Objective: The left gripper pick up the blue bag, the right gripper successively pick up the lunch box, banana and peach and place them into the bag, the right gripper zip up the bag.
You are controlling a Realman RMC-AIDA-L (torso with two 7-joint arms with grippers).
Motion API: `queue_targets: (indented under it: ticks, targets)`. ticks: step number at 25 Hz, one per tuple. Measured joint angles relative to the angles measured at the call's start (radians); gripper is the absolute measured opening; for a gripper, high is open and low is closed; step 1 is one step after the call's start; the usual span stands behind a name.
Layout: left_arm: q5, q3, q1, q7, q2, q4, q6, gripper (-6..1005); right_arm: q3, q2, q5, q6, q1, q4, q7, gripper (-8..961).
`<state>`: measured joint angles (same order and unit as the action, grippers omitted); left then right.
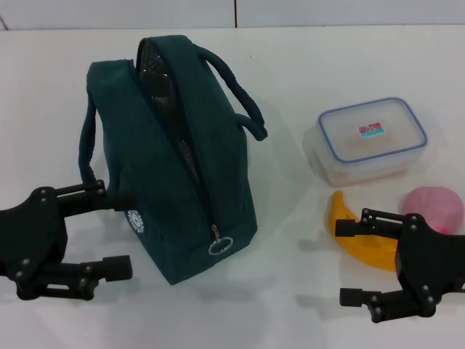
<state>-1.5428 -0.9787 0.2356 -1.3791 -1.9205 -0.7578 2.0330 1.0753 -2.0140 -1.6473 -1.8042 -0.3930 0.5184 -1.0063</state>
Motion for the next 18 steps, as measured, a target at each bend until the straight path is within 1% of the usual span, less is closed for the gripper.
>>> queue_targets:
  ticks: [13, 15, 17, 18]
  targets:
    - [0.001, 0.015, -0.002, 0.000, -0.004, 0.003, -0.001, 878, 0.000, 0.000, 0.001, -0.002, -0.001, 0.000, -0.005, 872]
    - [0.002, 0.039, -0.002, 0.000, -0.006, 0.006, -0.001, 878, 0.000, 0.000, 0.001, -0.002, -0.001, 0.000, -0.005, 871]
    - [0.003, 0.093, 0.000, -0.017, -0.011, 0.008, -0.001, 878, -0.001, 0.000, 0.002, -0.002, -0.001, 0.000, -0.005, 871]
    - [0.004, 0.134, 0.003, -0.035, -0.014, 0.009, -0.001, 878, -0.002, 0.000, 0.002, -0.001, -0.002, 0.000, -0.005, 871]
